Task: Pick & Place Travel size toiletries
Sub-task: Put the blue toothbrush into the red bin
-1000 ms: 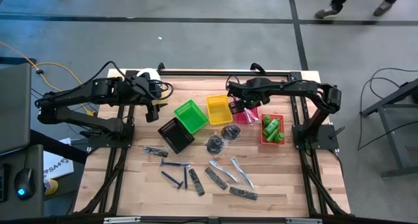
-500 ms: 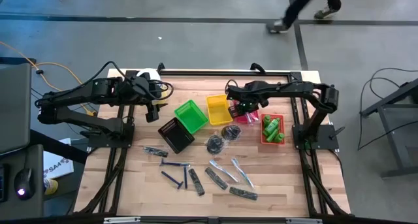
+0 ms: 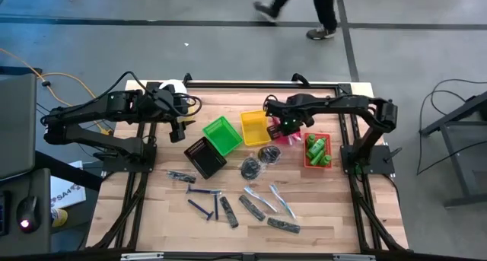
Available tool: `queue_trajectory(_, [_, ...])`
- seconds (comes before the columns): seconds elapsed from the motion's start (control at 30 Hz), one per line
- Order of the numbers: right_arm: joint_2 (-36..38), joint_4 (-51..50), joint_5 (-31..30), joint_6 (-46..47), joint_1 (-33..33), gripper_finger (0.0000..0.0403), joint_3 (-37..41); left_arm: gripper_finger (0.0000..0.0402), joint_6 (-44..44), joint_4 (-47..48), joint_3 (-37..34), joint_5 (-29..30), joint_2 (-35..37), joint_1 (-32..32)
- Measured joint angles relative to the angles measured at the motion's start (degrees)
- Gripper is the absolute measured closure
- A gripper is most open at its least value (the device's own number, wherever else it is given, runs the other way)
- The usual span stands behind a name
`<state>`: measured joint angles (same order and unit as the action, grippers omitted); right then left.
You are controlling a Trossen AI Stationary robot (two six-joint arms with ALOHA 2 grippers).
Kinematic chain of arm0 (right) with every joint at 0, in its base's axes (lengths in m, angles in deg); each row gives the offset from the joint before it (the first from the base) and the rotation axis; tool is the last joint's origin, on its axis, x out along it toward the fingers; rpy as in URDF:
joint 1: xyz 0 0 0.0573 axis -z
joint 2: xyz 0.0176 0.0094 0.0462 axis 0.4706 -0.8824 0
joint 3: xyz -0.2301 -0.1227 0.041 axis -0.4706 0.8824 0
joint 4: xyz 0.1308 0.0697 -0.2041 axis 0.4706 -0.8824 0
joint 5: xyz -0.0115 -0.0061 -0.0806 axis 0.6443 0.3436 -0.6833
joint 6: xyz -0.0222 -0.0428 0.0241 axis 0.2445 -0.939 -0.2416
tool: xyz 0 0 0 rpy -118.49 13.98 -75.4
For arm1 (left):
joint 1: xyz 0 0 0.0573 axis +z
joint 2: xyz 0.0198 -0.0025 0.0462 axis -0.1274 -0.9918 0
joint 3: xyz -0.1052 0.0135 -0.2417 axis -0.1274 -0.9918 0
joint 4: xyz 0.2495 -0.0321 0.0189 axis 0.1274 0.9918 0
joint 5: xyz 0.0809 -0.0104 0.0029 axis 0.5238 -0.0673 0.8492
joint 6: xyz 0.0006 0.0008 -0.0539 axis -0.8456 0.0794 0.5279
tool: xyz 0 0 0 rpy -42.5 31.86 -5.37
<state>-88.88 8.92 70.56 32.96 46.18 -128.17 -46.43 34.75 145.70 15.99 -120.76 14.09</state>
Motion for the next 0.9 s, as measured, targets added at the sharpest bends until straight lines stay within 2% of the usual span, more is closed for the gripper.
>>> queue_trajectory(0.23, [1.3,-3.3,8.9,-0.4,0.4,0.0383,0.0,0.0142,0.0,0.0,0.0,0.0,0.0,0.0])
queue_trajectory(0.43, [0.8,-1.9,5.8,-1.3,1.2,0.0370,0.0,0.0142,0.0,0.0,0.0,0.0,0.0,0.0])
queue_trajectory(0.67, [0.8,-2.0,6.1,-0.1,4.0,0.0339,0.0,0.0142,0.0,-0.1,0.0,0.0,0.0,0.0])
queue_trajectory(0.9, [1.0,-2.3,4.8,1.7,3.7,0.0291,0.0,0.0142,0.0,-0.1,0.0,-0.2,0.0,0.0])
